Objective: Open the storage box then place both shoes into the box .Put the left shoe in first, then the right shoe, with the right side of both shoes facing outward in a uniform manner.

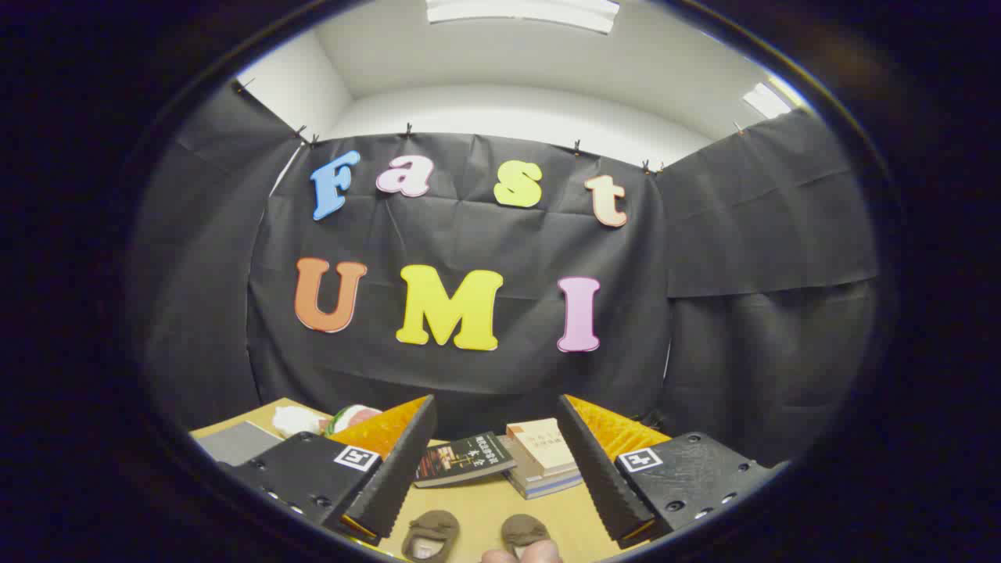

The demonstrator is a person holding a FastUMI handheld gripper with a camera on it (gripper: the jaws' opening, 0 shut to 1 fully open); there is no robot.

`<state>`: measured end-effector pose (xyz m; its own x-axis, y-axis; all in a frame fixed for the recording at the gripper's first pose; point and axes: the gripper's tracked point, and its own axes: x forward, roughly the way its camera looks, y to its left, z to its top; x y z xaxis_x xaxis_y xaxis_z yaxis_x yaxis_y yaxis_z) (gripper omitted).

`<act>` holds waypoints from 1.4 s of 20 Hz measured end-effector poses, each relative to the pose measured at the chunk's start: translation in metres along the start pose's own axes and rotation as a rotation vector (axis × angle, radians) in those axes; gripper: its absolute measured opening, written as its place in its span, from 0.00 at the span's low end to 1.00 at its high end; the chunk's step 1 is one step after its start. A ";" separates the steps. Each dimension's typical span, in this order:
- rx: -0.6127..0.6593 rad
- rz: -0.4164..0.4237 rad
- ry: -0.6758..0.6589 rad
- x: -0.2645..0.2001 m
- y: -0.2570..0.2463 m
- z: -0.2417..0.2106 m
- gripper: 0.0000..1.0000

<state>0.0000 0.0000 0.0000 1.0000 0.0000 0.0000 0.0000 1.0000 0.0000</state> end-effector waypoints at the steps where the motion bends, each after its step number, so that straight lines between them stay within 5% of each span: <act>1: 0.012 0.005 -0.002 0.001 0.006 0.003 0.95; 17: 0.010 0.048 0.065 0.009 0.029 -0.024 0.95; 28: 0.095 0.159 0.188 0.009 0.107 -0.097 0.95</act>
<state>0.0087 0.1073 -0.0967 0.9698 0.1664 -0.1781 -0.1486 0.9829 0.1092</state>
